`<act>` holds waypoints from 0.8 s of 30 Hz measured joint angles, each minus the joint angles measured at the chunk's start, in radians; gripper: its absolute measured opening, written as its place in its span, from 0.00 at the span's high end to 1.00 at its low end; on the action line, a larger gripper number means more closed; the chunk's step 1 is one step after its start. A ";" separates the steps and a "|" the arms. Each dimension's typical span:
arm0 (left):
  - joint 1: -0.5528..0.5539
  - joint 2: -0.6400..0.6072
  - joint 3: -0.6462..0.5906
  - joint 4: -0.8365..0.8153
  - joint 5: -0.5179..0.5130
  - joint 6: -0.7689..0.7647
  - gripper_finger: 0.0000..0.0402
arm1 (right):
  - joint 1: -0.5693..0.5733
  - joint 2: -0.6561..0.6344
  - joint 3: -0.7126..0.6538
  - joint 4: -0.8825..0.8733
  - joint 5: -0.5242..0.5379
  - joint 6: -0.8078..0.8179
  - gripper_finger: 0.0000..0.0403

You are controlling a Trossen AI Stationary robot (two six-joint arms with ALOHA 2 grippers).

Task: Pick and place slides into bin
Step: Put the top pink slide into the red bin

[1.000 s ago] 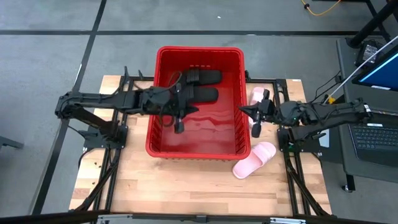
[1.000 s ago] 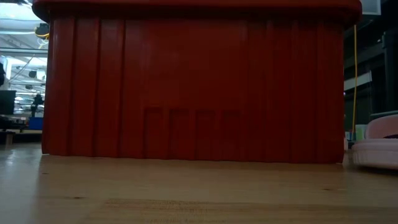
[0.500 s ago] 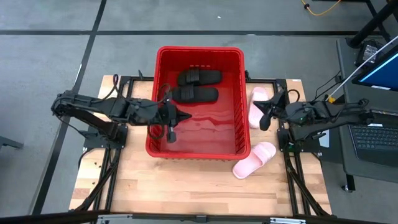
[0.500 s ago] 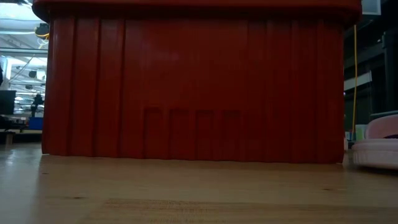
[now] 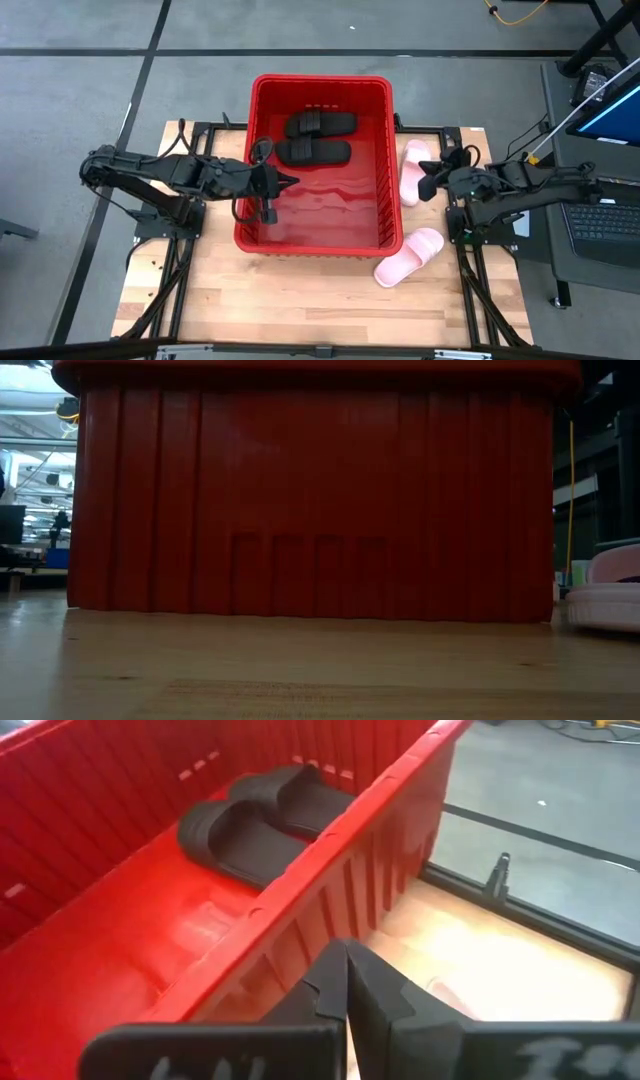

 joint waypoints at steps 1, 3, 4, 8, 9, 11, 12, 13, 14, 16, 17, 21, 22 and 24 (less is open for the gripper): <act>0.000 0.000 0.000 -0.001 0.000 0.007 1.00 | -0.005 0.000 0.000 -0.001 0.000 0.001 0.99; 0.000 -0.003 0.000 0.000 -0.002 0.001 1.00 | -0.015 0.000 0.000 -0.001 0.000 0.004 0.99; 0.000 -0.004 0.000 0.000 -0.010 -0.008 1.00 | -0.021 0.000 0.000 -0.001 0.000 0.005 0.99; 0.000 -0.005 0.000 -0.014 -0.034 -0.014 0.99 | -0.050 0.000 -0.041 0.002 0.004 0.093 0.99; 0.000 -0.006 0.000 -0.023 -0.033 -0.014 1.00 | -0.058 0.000 -0.062 0.005 0.004 0.125 0.99; 0.000 -0.006 0.000 -0.054 -0.036 -0.014 1.00 | -0.069 0.000 -0.116 0.015 -0.005 0.212 0.99; 0.002 -0.006 0.000 -0.068 -0.042 -0.014 1.00 | -0.073 0.000 -0.146 0.036 -0.009 0.257 0.99; 0.006 -0.006 0.000 -0.079 -0.047 -0.014 0.99 | -0.075 0.000 -0.175 0.070 -0.016 0.298 0.99; 0.012 -0.006 0.000 -0.082 -0.049 -0.014 0.99 | -0.077 0.000 -0.202 0.112 -0.019 0.325 0.99; 0.026 -0.006 0.000 -0.080 -0.047 -0.015 1.00 | -0.082 0.000 -0.246 0.214 -0.020 0.363 0.99; 0.035 -0.006 0.000 -0.077 -0.042 -0.015 1.00 | -0.085 0.000 -0.261 0.255 -0.020 0.363 0.99; 0.058 -0.006 0.000 -0.074 -0.017 -0.016 0.99 | -0.104 0.000 -0.299 0.310 -0.019 0.362 0.96; 0.061 -0.006 0.000 -0.074 -0.016 -0.016 0.99 | -0.109 0.000 -0.302 0.301 -0.019 0.363 0.96; 0.066 -0.006 0.000 -0.074 -0.014 -0.016 1.00 | -0.118 0.000 -0.307 0.284 -0.019 0.362 0.95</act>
